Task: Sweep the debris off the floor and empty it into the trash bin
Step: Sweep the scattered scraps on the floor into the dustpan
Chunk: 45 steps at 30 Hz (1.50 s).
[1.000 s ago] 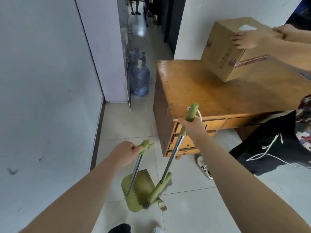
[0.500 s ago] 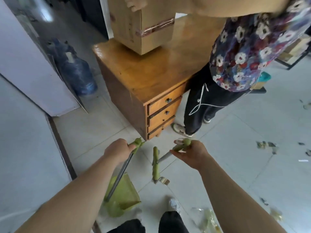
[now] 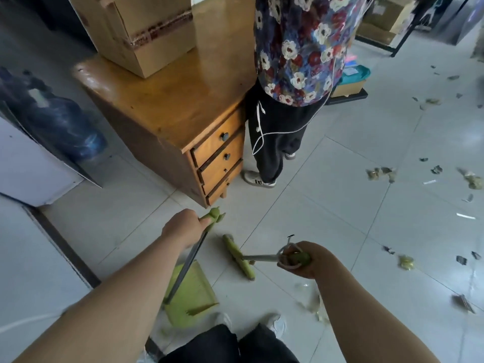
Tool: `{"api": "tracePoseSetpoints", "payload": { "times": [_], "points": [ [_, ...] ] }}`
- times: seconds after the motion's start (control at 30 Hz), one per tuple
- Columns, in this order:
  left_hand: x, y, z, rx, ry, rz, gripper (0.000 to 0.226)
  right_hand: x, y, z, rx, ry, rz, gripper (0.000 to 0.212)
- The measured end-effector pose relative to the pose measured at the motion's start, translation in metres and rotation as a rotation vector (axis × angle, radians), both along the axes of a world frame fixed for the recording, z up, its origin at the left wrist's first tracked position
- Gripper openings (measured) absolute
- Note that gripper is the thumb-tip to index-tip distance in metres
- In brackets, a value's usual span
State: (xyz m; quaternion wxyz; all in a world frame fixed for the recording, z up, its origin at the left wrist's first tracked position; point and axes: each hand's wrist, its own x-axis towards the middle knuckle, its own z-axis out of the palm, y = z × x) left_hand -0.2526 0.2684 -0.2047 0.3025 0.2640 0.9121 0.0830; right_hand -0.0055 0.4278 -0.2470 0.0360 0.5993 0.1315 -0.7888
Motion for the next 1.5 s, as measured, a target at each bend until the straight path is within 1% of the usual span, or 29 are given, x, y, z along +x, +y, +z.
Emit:
{"api": "tracePoseSetpoints", "payload": {
  "times": [0.17, 0.47, 0.6, 0.7, 0.83, 0.97, 1.03, 1.07, 1.17, 1.27, 1.37, 1.43, 1.5],
  "points": [
    [0.036, 0.041, -0.003, -0.006, -0.039, -0.109, 0.050, 0.047, 0.023, -0.007, 0.017, -0.046, -0.128, 0.017],
    [0.107, 0.125, -0.008, 0.010, -0.068, -0.286, 0.052, 0.158, 0.081, -0.006, 0.075, -0.052, -0.328, 0.021],
    [0.137, 0.157, -0.010, 0.029, -0.075, -0.344, 0.052, 0.203, 0.099, -0.003, 0.152, -0.050, -0.404, 0.023],
    [0.160, 0.179, -0.014, 0.059, -0.088, -0.386, 0.053, 0.220, 0.099, -0.003, 0.205, -0.034, -0.455, 0.020],
    [0.188, 0.205, -0.014, 0.068, -0.052, -0.471, 0.057, 0.245, 0.097, -0.008, 0.288, -0.106, -0.560, 0.023],
    [0.211, 0.232, -0.012, 0.086, -0.051, -0.572, 0.055, 0.274, 0.095, 0.006, 0.404, -0.167, -0.597, 0.023],
    [0.222, 0.246, -0.009, 0.084, -0.054, -0.626, 0.050, 0.286, 0.090, 0.013, 0.387, -0.171, -0.702, 0.017],
    [0.227, 0.253, -0.008, 0.082, -0.060, -0.649, 0.048, 0.292, 0.086, 0.014, 0.388, -0.176, -0.741, 0.018],
    [0.240, 0.274, -0.006, 0.086, -0.071, -0.725, 0.046, 0.307, 0.075, 0.023, 0.378, -0.274, -0.739, 0.019],
    [0.249, 0.294, -0.006, 0.090, -0.085, -0.809, 0.047, 0.314, 0.061, 0.031, 0.342, -0.359, -0.814, 0.020],
    [0.251, 0.316, -0.003, 0.097, -0.104, -0.898, 0.049, 0.310, 0.047, 0.037, 0.359, -0.446, -0.849, 0.026],
    [0.249, 0.330, 0.000, 0.100, -0.113, -0.957, 0.051, 0.299, 0.038, 0.038, 0.380, -0.482, -0.867, 0.021],
    [0.247, 0.343, 0.002, 0.104, -0.109, -1.010, 0.051, 0.288, 0.028, 0.032, 0.331, -0.455, -1.015, 0.021]
  ]
}}
